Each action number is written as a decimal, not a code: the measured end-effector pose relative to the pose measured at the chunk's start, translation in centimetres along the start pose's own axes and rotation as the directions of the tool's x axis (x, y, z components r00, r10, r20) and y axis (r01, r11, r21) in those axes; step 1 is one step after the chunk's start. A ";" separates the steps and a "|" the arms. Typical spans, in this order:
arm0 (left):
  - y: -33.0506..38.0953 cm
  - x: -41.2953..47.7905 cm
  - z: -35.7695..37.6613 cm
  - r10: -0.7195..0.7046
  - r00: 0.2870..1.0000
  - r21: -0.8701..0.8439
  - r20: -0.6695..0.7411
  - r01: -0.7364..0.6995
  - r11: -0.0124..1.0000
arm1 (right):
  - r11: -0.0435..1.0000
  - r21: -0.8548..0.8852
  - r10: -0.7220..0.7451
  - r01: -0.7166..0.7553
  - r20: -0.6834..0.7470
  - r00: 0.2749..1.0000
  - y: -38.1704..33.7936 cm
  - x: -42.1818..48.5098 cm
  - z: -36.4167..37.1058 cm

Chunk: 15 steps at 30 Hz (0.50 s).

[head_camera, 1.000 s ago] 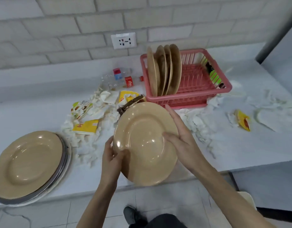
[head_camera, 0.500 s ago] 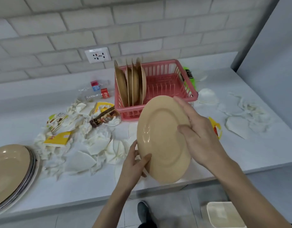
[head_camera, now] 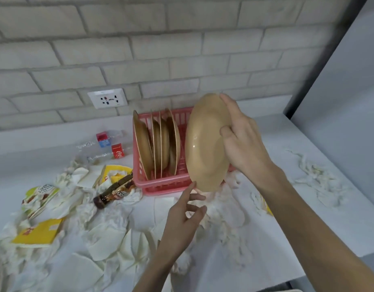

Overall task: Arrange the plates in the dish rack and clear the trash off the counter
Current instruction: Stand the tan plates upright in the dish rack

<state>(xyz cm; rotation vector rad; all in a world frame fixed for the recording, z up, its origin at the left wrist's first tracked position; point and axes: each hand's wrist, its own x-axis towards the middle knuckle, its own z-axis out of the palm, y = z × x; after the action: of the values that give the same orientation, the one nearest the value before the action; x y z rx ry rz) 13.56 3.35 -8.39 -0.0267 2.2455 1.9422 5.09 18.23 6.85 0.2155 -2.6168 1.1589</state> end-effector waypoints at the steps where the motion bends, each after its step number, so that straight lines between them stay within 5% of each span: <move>1: -0.1 0.7 -0.1 -0.002 1.000 0.001 -0.004 0.002 1.000 | 1.000 -0.017 0.001 -0.001 0.006 1.000 0.2 1.0 0.6; 15: 0.1 4.6 1.4 -0.028 0.994 -0.052 -0.101 0.023 0.998 | 0.990 -0.135 -0.007 0.032 0.184 0.983 3.1 9.2 7.6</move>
<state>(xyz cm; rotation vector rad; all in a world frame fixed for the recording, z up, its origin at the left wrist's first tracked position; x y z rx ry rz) 9.21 5.20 -9.17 -0.1641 2.2453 2.0283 -5.82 14.45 2.60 0.3338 -2.8348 0.9891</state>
